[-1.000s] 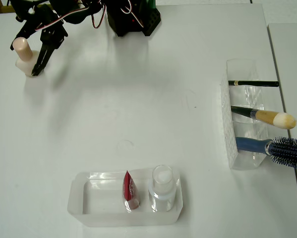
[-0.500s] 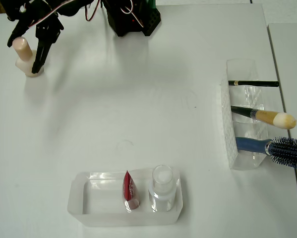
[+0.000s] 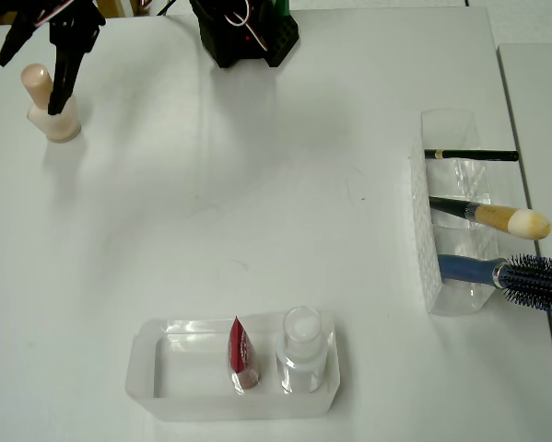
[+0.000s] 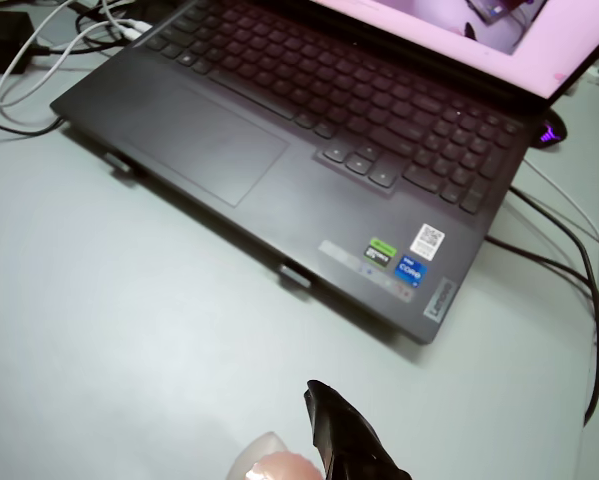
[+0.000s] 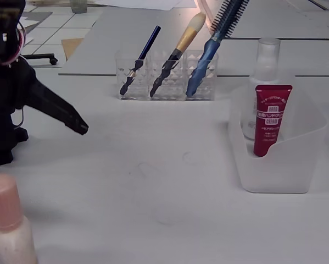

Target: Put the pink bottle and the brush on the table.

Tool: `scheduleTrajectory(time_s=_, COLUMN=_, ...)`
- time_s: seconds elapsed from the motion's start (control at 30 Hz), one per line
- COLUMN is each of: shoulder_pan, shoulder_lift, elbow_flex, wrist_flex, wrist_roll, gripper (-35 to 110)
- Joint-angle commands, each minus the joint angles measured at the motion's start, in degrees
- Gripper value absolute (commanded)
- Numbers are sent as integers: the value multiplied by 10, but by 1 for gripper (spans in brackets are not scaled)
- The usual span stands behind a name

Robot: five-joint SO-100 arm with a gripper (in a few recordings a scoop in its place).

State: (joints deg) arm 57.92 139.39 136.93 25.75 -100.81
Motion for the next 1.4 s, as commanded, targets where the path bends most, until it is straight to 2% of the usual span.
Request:
scheduleTrajectory(time_s=0.0, shoulder_pan=-11, shoulder_lift=21, elbow_flex=-56, wrist_flex=57, wrist_roll=-6, gripper=52)
scheduleTrajectory(time_s=0.17, shoulder_pan=-54, shoulder_lift=24, elbow_flex=-98, wrist_flex=113, wrist_roll=-5, gripper=51)
scheduleTrajectory(time_s=0.5, shoulder_pan=-190, shoulder_lift=34, elbow_flex=-102, wrist_flex=112, wrist_roll=-7, gripper=48)
scheduleTrajectory(time_s=0.97, shoulder_pan=-449, shoulder_lift=59, elbow_flex=-102, wrist_flex=127, wrist_roll=-6, gripper=45)
scheduleTrajectory(time_s=1.37, shoulder_pan=-638, shoulder_lift=29, elbow_flex=-87, wrist_flex=72, wrist_roll=-7, gripper=49)
